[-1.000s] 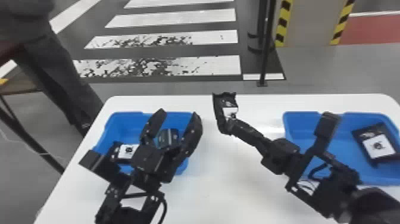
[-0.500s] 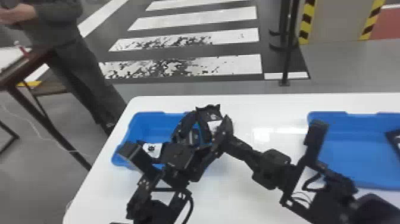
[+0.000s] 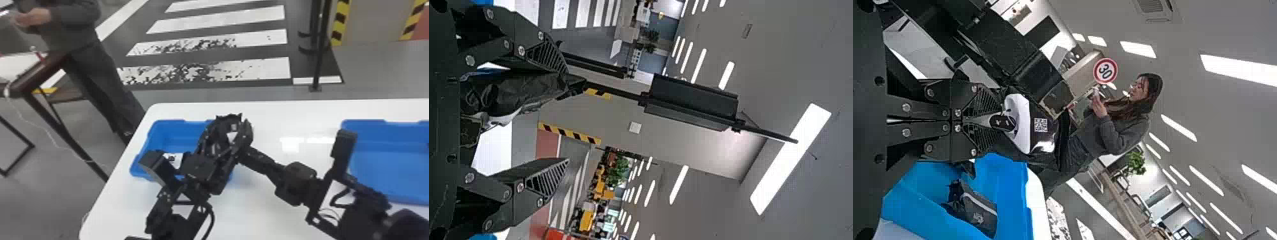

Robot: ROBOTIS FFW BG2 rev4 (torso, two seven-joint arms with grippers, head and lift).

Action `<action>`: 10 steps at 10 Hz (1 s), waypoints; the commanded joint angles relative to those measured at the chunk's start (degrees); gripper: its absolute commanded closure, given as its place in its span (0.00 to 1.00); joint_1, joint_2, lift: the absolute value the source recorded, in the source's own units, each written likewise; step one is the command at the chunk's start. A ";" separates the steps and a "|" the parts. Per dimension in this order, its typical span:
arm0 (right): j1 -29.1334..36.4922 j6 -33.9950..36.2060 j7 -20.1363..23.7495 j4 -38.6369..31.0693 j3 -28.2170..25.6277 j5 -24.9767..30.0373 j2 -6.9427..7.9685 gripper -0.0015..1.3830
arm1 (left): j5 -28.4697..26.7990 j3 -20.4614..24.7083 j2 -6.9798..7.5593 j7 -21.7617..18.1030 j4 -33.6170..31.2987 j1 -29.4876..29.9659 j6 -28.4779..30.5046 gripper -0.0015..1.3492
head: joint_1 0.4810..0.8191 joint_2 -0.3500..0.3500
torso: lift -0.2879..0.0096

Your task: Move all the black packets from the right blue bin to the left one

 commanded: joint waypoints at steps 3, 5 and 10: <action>-0.67 -0.11 0.00 0.65 0.45 -1.86 0.04 0.92 | 1.45 -0.02 -0.36 2.09 -0.13 1.12 -3.76 0.90 | 0.63 0.92 | 0.50; -1.80 -0.25 -0.09 1.08 0.45 -2.43 0.30 0.92 | -1.18 -0.25 -0.01 0.59 -0.13 0.00 -2.35 0.90 | 0.63 0.92 | 0.50; -3.06 -2.50 0.17 2.90 0.45 -3.34 0.74 0.00 | -3.92 3.63 -0.18 0.50 0.29 -1.55 -3.90 0.90 | 0.63 0.91 | 0.50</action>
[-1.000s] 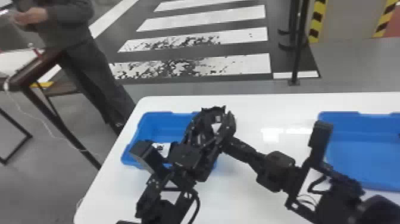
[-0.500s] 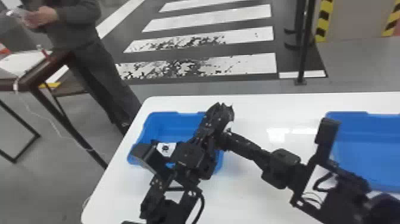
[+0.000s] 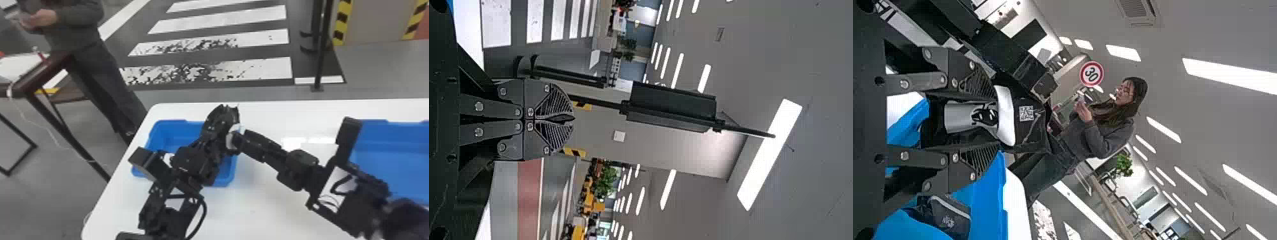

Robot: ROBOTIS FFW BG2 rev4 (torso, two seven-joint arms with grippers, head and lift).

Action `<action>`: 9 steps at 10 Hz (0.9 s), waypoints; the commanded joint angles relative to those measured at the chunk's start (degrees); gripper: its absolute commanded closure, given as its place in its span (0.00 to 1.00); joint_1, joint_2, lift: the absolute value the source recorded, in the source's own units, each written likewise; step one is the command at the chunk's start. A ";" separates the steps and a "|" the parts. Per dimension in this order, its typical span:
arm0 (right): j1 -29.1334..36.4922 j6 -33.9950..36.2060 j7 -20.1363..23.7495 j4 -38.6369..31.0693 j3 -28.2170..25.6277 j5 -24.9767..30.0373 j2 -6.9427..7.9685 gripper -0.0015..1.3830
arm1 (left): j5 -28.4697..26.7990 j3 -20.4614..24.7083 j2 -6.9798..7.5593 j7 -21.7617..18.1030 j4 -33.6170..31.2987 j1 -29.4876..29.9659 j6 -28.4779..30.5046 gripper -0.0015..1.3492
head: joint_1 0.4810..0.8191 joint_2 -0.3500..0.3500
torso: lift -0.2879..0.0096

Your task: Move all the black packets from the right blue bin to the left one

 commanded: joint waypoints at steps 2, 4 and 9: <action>0.30 0.28 0.02 1.02 -0.10 -0.88 0.29 0.00 | -5.25 4.59 0.02 1.88 6.90 -4.39 -5.37 0.90 | 0.63 0.95 | 0.50; 1.28 0.28 0.02 1.17 -1.59 -1.45 0.29 0.00 | -11.88 8.70 0.11 3.90 15.62 -8.89 -10.43 0.90 | 0.63 1.00 | 0.50; 8.18 10.97 0.10 -8.68 -27.30 22.66 1.60 0.01 | -6.40 5.16 -0.33 12.95 26.17 -6.64 -25.76 0.03 | 0.63 0.93 | 0.50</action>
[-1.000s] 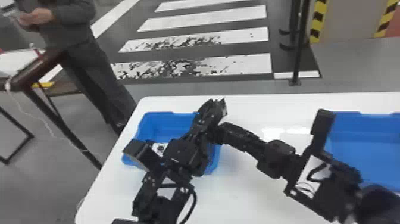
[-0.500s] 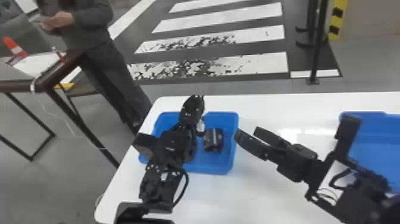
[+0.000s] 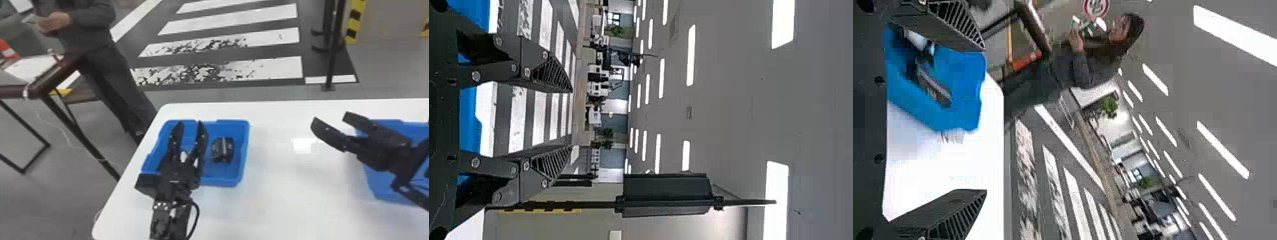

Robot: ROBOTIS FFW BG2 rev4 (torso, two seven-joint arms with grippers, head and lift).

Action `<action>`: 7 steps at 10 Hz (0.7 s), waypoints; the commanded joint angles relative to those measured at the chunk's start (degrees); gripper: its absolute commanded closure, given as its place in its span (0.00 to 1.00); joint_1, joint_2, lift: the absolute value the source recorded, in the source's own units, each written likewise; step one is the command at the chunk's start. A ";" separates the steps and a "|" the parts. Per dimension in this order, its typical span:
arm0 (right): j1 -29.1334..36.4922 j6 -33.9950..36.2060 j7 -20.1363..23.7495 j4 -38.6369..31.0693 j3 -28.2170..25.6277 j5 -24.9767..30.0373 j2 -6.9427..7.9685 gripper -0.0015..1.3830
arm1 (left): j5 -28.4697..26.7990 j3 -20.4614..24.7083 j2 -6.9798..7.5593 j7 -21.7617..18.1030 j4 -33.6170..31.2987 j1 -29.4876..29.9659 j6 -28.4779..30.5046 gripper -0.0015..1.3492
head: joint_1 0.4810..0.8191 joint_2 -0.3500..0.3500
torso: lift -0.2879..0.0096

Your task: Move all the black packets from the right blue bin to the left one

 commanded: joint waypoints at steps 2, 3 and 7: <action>4.73 9.62 -3.20 -11.69 -15.31 18.07 2.00 0.04 | 6.95 -2.43 0.05 -5.17 -0.35 1.74 0.10 0.10 | 0.63 0.73 | 0.50; 5.86 17.49 -7.42 -17.60 -17.71 23.44 2.43 0.06 | 11.06 -3.34 -0.04 -8.25 -1.76 3.14 2.77 0.12 | 0.63 0.67 | 0.50; 1.22 39.43 -12.78 -21.26 -19.31 37.15 2.52 0.06 | 13.12 -5.17 -0.04 -13.34 -10.33 6.94 13.46 0.15 | 0.63 0.36 | 0.50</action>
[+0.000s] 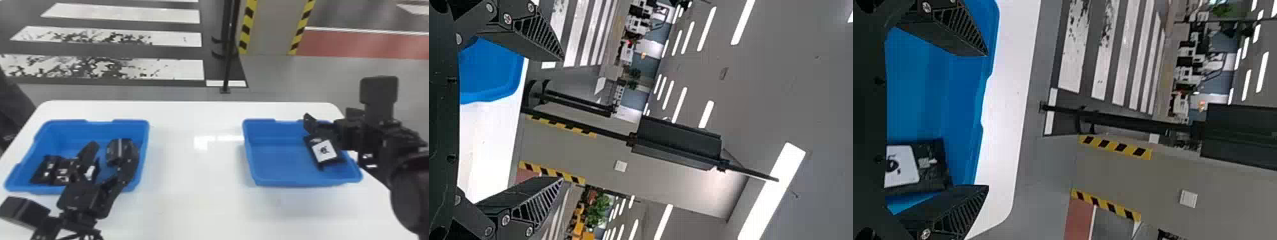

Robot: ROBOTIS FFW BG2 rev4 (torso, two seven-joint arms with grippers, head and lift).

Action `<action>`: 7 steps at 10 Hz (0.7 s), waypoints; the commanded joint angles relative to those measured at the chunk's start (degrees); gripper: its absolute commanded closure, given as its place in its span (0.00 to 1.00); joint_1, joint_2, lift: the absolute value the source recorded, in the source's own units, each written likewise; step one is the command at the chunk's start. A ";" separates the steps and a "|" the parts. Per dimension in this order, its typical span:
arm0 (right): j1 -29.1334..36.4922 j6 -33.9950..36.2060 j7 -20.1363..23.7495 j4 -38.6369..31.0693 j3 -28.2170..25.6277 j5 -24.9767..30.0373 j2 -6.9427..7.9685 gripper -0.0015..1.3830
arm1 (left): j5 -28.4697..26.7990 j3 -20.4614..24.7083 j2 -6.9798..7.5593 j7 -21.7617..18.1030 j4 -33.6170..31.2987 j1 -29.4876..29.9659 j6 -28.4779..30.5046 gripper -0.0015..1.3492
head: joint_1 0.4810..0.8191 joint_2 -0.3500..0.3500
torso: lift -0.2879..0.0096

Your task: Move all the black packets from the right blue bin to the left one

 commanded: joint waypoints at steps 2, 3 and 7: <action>-3.71 7.78 0.00 3.62 0.47 5.15 -0.23 0.06 | 0.09 -0.23 0.18 -1.06 -0.96 0.23 3.84 0.15 | 0.63 0.25 | 0.50; -4.28 9.47 0.09 5.73 0.47 5.61 -0.23 0.06 | 0.20 -0.12 0.18 -1.23 -1.10 0.37 4.55 0.15 | 0.63 0.22 | 0.50; -7.79 11.15 0.00 15.86 0.81 4.01 -0.23 0.06 | 0.20 0.00 0.26 -2.29 -1.52 0.79 6.94 0.15 | 0.63 0.17 | 0.50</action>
